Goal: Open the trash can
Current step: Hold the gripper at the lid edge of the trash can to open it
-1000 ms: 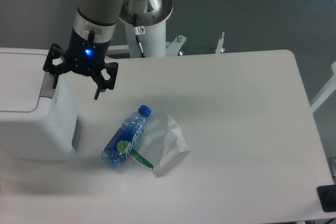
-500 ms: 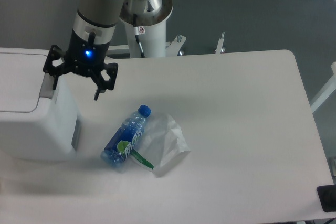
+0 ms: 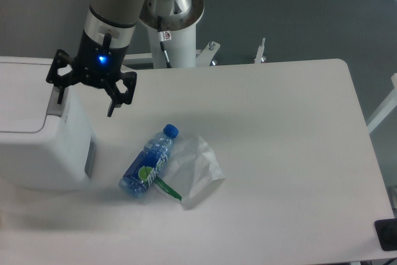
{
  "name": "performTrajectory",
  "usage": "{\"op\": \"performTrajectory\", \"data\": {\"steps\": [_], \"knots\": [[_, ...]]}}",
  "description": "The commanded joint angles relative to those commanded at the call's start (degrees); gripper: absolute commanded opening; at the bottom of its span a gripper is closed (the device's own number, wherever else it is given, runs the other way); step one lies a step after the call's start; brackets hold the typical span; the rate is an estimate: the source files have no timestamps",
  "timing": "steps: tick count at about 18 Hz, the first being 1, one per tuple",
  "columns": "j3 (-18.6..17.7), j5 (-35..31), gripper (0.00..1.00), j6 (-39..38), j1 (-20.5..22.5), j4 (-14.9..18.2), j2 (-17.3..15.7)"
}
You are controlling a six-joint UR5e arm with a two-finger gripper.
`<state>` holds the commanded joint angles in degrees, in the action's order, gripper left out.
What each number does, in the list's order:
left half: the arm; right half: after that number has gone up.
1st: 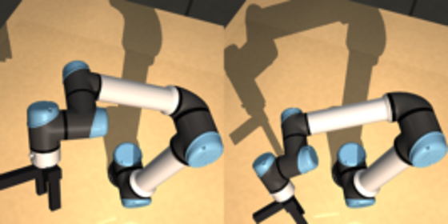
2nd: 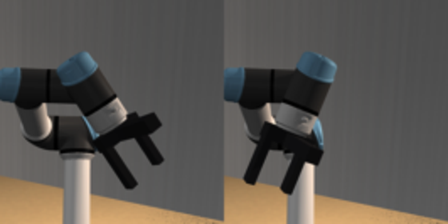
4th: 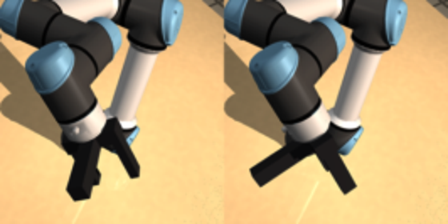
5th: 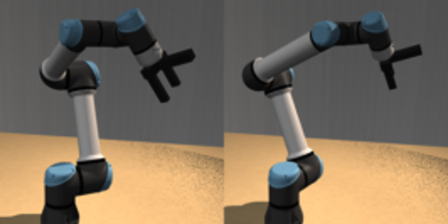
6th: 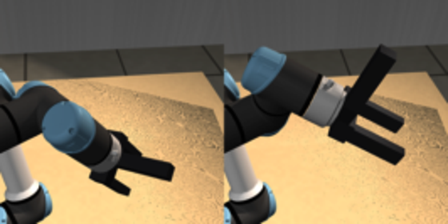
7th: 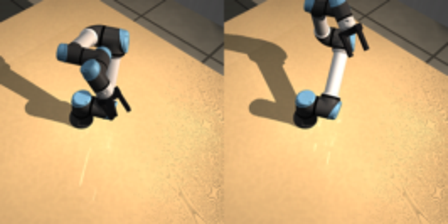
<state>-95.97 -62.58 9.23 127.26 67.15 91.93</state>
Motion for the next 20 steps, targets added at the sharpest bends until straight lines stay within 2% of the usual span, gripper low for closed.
{"op": "performTrajectory", "data": {"steps": [20], "knots": [[-0.18,-0.09,1.00,-0.09,-0.26,0.00,0.97]]}}
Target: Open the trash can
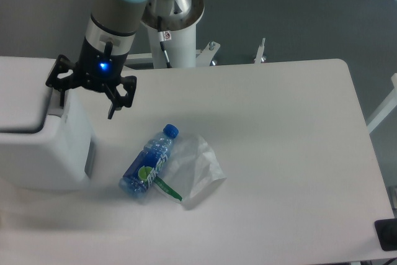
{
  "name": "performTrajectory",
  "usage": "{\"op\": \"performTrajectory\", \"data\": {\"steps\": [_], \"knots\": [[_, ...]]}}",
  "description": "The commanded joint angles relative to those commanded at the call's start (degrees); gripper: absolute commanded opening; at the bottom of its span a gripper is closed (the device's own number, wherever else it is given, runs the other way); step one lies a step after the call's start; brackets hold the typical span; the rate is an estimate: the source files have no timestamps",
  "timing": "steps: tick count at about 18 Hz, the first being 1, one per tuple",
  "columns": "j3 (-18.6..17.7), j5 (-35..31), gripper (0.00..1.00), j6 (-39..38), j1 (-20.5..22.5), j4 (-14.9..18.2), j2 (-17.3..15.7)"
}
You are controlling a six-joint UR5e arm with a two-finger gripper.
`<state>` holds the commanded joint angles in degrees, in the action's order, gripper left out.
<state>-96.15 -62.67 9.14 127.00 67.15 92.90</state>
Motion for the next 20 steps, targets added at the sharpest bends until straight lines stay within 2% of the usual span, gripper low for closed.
{"op": "performTrajectory", "data": {"steps": [5,11,15,17,20], "knots": [[0.26,0.00,1.00,0.00,0.00,0.00,0.00],[2.99,-0.35,1.00,0.96,0.96,-0.35,0.26],[2.90,-0.53,1.00,3.94,6.58,-3.51,0.35],[3.16,-0.96,1.00,8.50,9.48,-5.00,2.62],[3.78,-6.39,1.00,15.79,13.26,-5.18,4.21]]}}
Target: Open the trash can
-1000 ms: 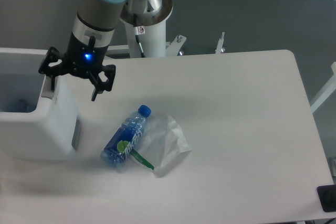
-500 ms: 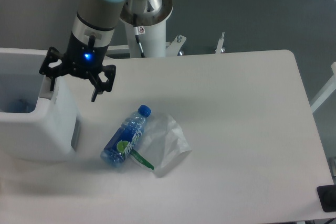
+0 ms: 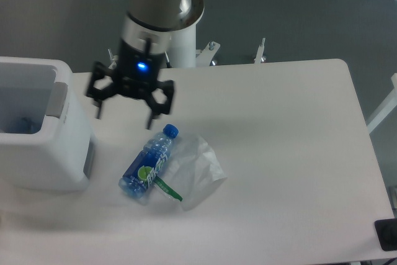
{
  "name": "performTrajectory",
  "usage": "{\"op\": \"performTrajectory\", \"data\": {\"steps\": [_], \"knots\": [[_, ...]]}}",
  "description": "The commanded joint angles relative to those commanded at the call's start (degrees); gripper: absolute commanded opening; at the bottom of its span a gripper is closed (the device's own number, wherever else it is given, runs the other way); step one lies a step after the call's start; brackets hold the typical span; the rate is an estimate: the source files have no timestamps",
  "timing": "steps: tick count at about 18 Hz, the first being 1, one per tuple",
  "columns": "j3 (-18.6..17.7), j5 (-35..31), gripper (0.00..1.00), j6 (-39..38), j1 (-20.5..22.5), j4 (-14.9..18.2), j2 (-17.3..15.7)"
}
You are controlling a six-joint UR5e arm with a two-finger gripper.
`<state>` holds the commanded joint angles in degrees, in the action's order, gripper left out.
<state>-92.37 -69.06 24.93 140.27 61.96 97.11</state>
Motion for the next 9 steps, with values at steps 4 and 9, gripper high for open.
{"op": "performTrajectory", "data": {"steps": [4,9], "knots": [[-0.09,-9.68,1.00,10.02,3.25,-2.80,4.04],[0.09,-10.22,1.00,34.81,6.94,-3.43,9.14]]}}
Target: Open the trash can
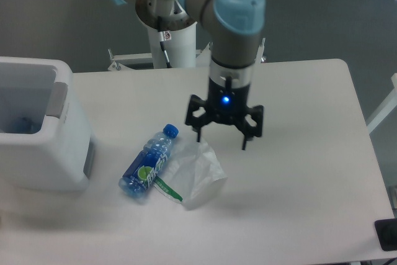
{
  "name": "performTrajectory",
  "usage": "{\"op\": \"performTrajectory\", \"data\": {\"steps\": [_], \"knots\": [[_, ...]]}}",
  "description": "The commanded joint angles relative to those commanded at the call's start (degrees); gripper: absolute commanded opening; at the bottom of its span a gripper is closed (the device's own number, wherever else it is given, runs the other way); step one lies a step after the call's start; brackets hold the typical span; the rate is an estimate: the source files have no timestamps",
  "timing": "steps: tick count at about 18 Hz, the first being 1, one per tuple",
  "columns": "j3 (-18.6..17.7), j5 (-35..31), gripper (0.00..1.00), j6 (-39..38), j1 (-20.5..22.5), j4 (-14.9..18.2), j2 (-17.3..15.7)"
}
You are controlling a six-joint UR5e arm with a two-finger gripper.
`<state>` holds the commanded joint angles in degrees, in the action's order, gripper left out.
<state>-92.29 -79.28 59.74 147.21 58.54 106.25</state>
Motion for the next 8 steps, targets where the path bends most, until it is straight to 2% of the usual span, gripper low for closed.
{"op": "performTrajectory", "data": {"steps": [4,8], "knots": [[-0.62,-3.68,1.00,6.69,1.94,0.00,0.97],[-0.44,-5.53,1.00,7.94,2.91,-0.09,2.90]]}}
